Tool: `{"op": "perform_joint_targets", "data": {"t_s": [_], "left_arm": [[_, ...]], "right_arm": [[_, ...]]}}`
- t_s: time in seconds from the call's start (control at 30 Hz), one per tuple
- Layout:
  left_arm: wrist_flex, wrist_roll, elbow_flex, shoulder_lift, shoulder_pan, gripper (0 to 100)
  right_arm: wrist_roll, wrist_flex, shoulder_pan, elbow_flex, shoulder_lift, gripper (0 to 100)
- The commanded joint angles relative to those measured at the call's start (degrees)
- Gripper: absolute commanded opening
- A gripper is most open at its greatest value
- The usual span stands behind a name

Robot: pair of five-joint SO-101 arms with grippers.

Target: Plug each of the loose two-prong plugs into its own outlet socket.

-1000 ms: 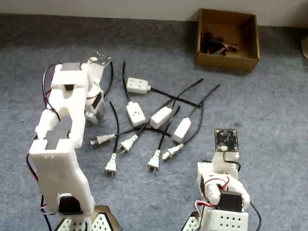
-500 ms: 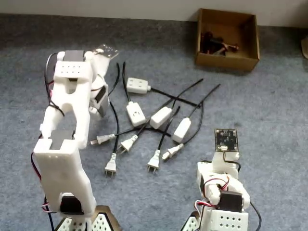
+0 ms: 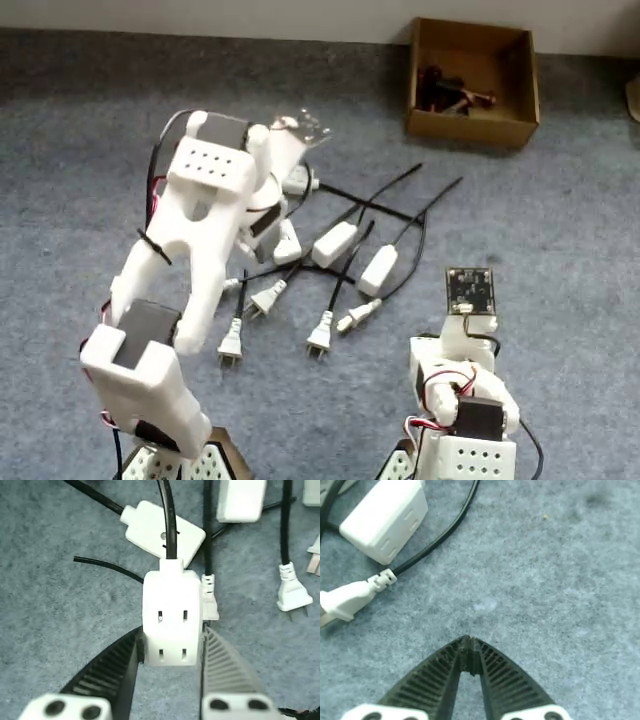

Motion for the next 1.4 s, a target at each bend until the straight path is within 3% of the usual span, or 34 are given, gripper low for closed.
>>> {"op": "perform_joint_targets", "data": {"t_s": [0.0, 0.23, 0.47, 0.67, 1.07, 1.2, 1.37], "left_arm": [[0.4, -0.6, 2.8, -9.8, 4.2, 0], [-0.4, -2.5, 18.2, -18.8, 10.2, 0], [-11.5, -2.5, 38.1, -29.5, 13.8, 0], [-19.4, -2.5, 46.8, -32.2, 13.8, 0], [-34.0, -2.3, 51.1, -30.3, 13.1, 0], [-39.6, -2.3, 49.5, -21.5, 10.1, 0], [-40.6, -2.5, 41.7, -8.0, 5.1, 0]], "right_arm": [[0.4, 0.0, 0.7, 7.3, -0.8, 0.6], [0.4, 0.0, 0.7, 7.3, -0.8, 0.6], [0.4, 0.0, 0.7, 7.3, -0.8, 0.6], [0.4, 0.0, 0.7, 7.3, -0.8, 0.6], [0.5, 0.0, 0.7, 7.3, -0.8, 0.6], [0.5, 0.0, 0.7, 7.3, -0.8, 0.6], [0.5, 0.0, 0.7, 7.3, -0.8, 0.6]]}}
